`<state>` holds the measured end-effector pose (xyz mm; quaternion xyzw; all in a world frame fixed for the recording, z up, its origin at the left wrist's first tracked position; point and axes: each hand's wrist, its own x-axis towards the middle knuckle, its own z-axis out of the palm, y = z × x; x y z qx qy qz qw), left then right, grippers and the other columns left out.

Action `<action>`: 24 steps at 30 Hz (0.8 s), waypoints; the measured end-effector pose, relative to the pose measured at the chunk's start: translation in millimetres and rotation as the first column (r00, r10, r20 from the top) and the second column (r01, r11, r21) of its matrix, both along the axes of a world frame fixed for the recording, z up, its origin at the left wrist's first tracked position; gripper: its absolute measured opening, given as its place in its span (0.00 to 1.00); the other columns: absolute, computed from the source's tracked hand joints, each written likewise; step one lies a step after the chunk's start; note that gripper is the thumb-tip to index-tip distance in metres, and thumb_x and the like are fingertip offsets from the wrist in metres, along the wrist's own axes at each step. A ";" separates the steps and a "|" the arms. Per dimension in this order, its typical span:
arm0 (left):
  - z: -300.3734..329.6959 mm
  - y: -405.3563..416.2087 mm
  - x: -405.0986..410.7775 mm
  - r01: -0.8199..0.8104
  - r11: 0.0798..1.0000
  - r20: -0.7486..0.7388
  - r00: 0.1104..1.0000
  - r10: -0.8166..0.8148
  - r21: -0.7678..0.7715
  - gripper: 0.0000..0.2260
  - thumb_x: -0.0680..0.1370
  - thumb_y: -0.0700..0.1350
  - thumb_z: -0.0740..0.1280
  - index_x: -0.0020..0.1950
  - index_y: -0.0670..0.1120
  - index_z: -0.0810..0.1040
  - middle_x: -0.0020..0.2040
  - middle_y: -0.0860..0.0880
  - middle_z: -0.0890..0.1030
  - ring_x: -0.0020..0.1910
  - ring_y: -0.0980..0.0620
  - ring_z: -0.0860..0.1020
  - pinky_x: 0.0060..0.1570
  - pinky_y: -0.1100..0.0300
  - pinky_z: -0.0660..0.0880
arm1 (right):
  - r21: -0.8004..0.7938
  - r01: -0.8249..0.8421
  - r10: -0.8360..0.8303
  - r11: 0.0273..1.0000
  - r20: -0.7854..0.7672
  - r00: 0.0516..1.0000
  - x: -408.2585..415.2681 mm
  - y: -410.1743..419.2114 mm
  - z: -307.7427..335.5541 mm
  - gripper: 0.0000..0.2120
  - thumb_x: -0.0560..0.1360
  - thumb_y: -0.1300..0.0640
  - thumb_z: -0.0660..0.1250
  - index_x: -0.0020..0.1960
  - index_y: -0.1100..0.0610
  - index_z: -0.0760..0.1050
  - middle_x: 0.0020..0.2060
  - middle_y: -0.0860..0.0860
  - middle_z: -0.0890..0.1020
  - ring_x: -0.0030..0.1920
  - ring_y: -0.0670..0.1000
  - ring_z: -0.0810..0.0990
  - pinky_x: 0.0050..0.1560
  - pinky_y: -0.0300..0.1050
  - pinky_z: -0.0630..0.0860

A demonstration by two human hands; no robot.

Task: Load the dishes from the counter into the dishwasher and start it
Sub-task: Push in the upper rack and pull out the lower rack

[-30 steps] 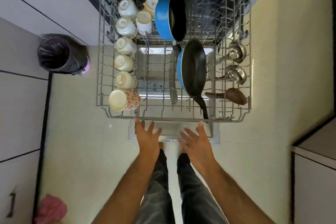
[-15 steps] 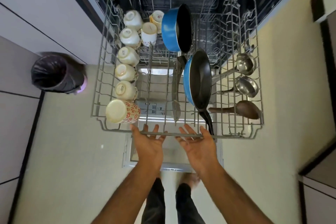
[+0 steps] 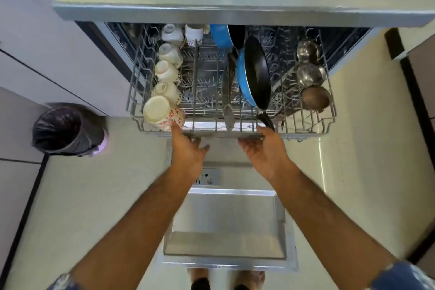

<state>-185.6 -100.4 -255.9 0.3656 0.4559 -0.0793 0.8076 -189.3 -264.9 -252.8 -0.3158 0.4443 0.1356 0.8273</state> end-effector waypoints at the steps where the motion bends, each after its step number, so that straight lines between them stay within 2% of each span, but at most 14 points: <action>1: 4.3 -0.1 9.3 0.033 0.999 0.011 0.999 -0.033 0.029 0.28 0.83 0.59 0.56 0.79 0.47 0.59 0.76 0.44 0.66 0.75 0.43 0.64 0.73 0.38 0.61 | -0.030 -0.008 0.008 1.000 0.015 1.000 11.8 0.7 -0.4 0.05 0.81 0.64 0.60 0.46 0.60 0.72 0.35 0.56 0.72 0.37 0.53 0.73 0.49 0.47 0.79; 3: 9.0 1.2 26.1 0.097 0.990 0.042 0.994 -0.102 0.102 0.14 0.83 0.46 0.60 0.68 0.46 0.73 0.62 0.46 0.76 0.64 0.47 0.73 0.65 0.45 0.68 | -0.085 -0.035 0.038 0.996 0.041 0.998 33.5 3.2 -1.5 0.06 0.81 0.65 0.60 0.46 0.60 0.71 0.34 0.55 0.69 0.35 0.52 0.71 0.37 0.43 0.76; 4: 10.1 3.1 35.2 0.133 0.981 0.042 0.989 -0.140 0.143 0.09 0.81 0.40 0.60 0.59 0.46 0.76 0.54 0.47 0.77 0.57 0.48 0.74 0.60 0.49 0.70 | -0.104 -0.047 0.053 0.993 0.059 0.997 43.9 4.4 -2.9 0.06 0.82 0.65 0.59 0.46 0.60 0.71 0.34 0.54 0.68 0.35 0.51 0.70 0.37 0.43 0.74; 5: 11.9 6.0 44.3 0.176 0.967 0.046 0.981 -0.187 0.184 0.08 0.80 0.37 0.60 0.54 0.46 0.75 0.49 0.48 0.76 0.52 0.49 0.74 0.55 0.52 0.72 | -0.119 -0.060 0.069 0.991 0.075 0.995 53.2 5.2 -2.8 0.06 0.82 0.65 0.58 0.47 0.60 0.71 0.35 0.54 0.69 0.35 0.50 0.71 0.38 0.42 0.74; 7: 13.3 11.6 61.5 0.244 0.941 0.071 0.961 -0.267 0.237 0.12 0.76 0.33 0.58 0.54 0.46 0.73 0.50 0.48 0.77 0.52 0.50 0.75 0.55 0.53 0.74 | -0.154 -0.091 0.107 0.984 0.103 0.989 70.9 7.1 -3.4 0.06 0.83 0.64 0.57 0.52 0.60 0.73 0.39 0.54 0.73 0.40 0.51 0.75 0.46 0.44 0.79; 9: 12.8 15.6 75.5 0.283 0.914 0.081 0.945 -0.318 0.291 0.16 0.74 0.31 0.57 0.57 0.47 0.72 0.60 0.47 0.77 0.60 0.50 0.75 0.64 0.49 0.71 | -0.196 -0.110 0.139 0.974 0.137 0.981 86.8 9.7 -6.4 0.07 0.84 0.63 0.57 0.56 0.59 0.73 0.43 0.55 0.76 0.46 0.52 0.77 0.57 0.50 0.80; 10: 12.7 16.5 81.8 0.296 0.902 0.081 0.938 -0.337 0.314 0.17 0.74 0.30 0.56 0.57 0.47 0.71 0.62 0.47 0.77 0.62 0.50 0.75 0.66 0.49 0.70 | -0.222 -0.112 0.146 0.969 0.144 0.979 94.9 11.4 -8.5 0.08 0.84 0.62 0.58 0.59 0.59 0.73 0.43 0.54 0.77 0.47 0.52 0.77 0.60 0.52 0.79; 12: 12.5 17.9 93.8 0.336 0.872 0.080 0.919 -0.387 0.355 0.17 0.75 0.28 0.55 0.51 0.48 0.72 0.56 0.47 0.77 0.58 0.50 0.75 0.63 0.50 0.71 | -0.276 -0.102 0.146 0.956 0.142 0.979 111.1 13.2 -11.4 0.10 0.83 0.60 0.59 0.63 0.59 0.72 0.43 0.54 0.77 0.48 0.52 0.78 0.60 0.52 0.79; 15: 8.7 21.8 113.3 0.383 0.821 0.063 0.891 -0.449 0.424 0.14 0.75 0.29 0.55 0.44 0.49 0.70 0.50 0.43 0.74 0.50 0.48 0.73 0.57 0.50 0.72 | -0.361 -0.095 0.159 0.928 0.149 0.976 135.5 8.6 -12.1 0.06 0.83 0.58 0.61 0.57 0.56 0.74 0.47 0.54 0.79 0.57 0.56 0.82 0.58 0.50 0.81; 18: 8.2 23.9 131.1 0.411 0.793 0.066 0.870 -0.488 0.449 0.13 0.76 0.30 0.57 0.46 0.48 0.70 0.51 0.44 0.74 0.48 0.50 0.73 0.55 0.52 0.78 | -0.427 -0.099 0.181 0.899 0.155 0.971 154.1 4.8 -17.9 0.07 0.82 0.56 0.62 0.58 0.57 0.74 0.53 0.58 0.81 0.54 0.56 0.83 0.52 0.47 0.82; 20: 8.4 22.4 139.5 0.411 0.786 0.069 0.867 -0.494 0.462 0.13 0.76 0.29 0.58 0.47 0.48 0.70 0.52 0.46 0.75 0.53 0.50 0.74 0.55 0.52 0.76 | -0.457 -0.125 0.212 0.881 0.144 0.967 160.1 4.7 -25.5 0.11 0.82 0.54 0.62 0.62 0.57 0.73 0.56 0.59 0.81 0.52 0.55 0.84 0.50 0.47 0.83; 22: 8.7 22.0 144.2 0.421 0.773 0.066 0.858 -0.509 0.475 0.14 0.76 0.29 0.57 0.48 0.48 0.70 0.54 0.47 0.76 0.56 0.49 0.75 0.53 0.53 0.76 | -0.468 -0.145 0.237 0.872 0.144 0.961 162.8 4.5 -28.8 0.18 0.81 0.52 0.63 0.69 0.57 0.70 0.57 0.59 0.80 0.51 0.55 0.84 0.49 0.47 0.83; 24: 9.2 24.4 148.2 0.437 0.764 0.069 0.847 -0.527 0.475 0.15 0.76 0.28 0.57 0.55 0.45 0.71 0.55 0.47 0.77 0.56 0.50 0.77 0.49 0.55 0.77 | -0.477 -0.163 0.256 0.864 0.136 0.957 165.5 2.9 -30.0 0.21 0.81 0.52 0.63 0.72 0.58 0.68 0.56 0.60 0.80 0.52 0.56 0.84 0.52 0.50 0.83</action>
